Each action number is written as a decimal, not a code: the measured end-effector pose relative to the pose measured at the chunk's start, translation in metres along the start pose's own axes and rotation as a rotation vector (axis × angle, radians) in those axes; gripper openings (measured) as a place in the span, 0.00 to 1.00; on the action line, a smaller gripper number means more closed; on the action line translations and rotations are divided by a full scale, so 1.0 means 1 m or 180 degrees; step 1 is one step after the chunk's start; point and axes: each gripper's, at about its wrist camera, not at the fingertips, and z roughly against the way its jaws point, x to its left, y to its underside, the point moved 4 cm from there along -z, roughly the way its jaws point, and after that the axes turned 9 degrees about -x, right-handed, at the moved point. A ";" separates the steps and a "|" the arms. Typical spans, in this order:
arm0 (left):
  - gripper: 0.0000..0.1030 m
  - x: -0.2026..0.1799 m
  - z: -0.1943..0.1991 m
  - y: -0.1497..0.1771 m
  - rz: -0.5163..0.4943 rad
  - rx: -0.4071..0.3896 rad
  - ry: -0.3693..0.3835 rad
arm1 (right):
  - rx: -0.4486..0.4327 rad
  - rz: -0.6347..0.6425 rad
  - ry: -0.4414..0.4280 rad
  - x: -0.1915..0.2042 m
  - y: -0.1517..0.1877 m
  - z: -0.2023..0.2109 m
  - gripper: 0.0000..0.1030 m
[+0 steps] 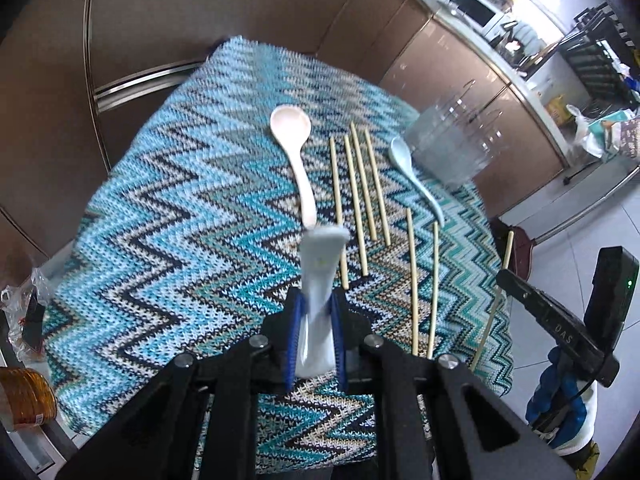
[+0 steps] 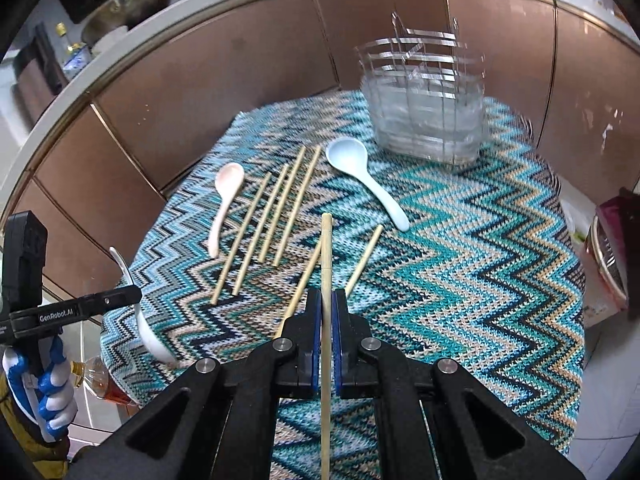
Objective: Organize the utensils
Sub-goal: 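Grasp the white spoon with the left tool while the right tool grasps a bamboo chopstick, then drop the spoon into the wire holder with the left tool while the right tool drops its chopstick in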
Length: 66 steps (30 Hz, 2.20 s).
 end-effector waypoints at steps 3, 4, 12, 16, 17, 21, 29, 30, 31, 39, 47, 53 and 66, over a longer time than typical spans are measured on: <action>0.13 -0.006 0.005 -0.004 -0.0042 -0.0105 -0.0013 | -0.0070 0.0053 0.0002 0.006 -0.002 0.008 0.05; 0.13 -0.007 0.009 -0.006 -0.0059 -0.0140 -0.0011 | -0.0089 0.0065 -0.0002 0.007 -0.003 0.010 0.05; 0.13 -0.016 0.026 -0.012 -0.0137 -0.0285 -0.0006 | -0.0217 0.0076 -0.0019 0.011 -0.005 0.022 0.05; 0.13 -0.027 0.030 -0.018 -0.0170 -0.0273 0.0077 | -0.0316 0.0074 -0.0046 0.011 -0.011 0.032 0.05; 0.13 -0.031 0.031 -0.020 -0.0181 -0.0268 0.0102 | -0.0347 0.0078 -0.0048 0.011 -0.014 0.035 0.05; 0.13 -0.052 0.028 -0.032 -0.0203 -0.0206 0.0273 | -0.0494 0.0085 -0.0052 0.009 -0.028 0.047 0.05; 0.13 -0.103 0.014 -0.086 -0.0240 -0.0116 0.0612 | -0.0912 0.0138 -0.0012 -0.006 -0.086 0.073 0.05; 0.13 -0.110 0.012 -0.095 -0.0251 -0.0124 0.0642 | -0.0968 0.0141 -0.0005 -0.008 -0.095 0.076 0.05; 0.13 -0.116 0.010 -0.103 -0.0258 -0.0125 0.0671 | -0.1022 0.0140 -0.0003 -0.011 -0.103 0.078 0.05; 0.13 -0.178 -0.014 -0.185 -0.0468 -0.0260 0.0840 | -0.1489 0.0186 -0.0056 -0.031 -0.183 0.086 0.05; 0.13 -0.231 -0.074 -0.244 -0.0641 -0.0409 0.0797 | -0.1985 0.0248 -0.0006 -0.054 -0.252 0.066 0.05; 0.13 -0.255 -0.139 -0.237 -0.0734 -0.0306 0.0677 | -0.2204 0.0213 0.0155 -0.081 -0.264 0.032 0.05; 0.13 -0.247 -0.219 -0.197 -0.0803 -0.0246 0.0371 | -0.2091 0.0136 0.0506 -0.109 -0.207 -0.046 0.05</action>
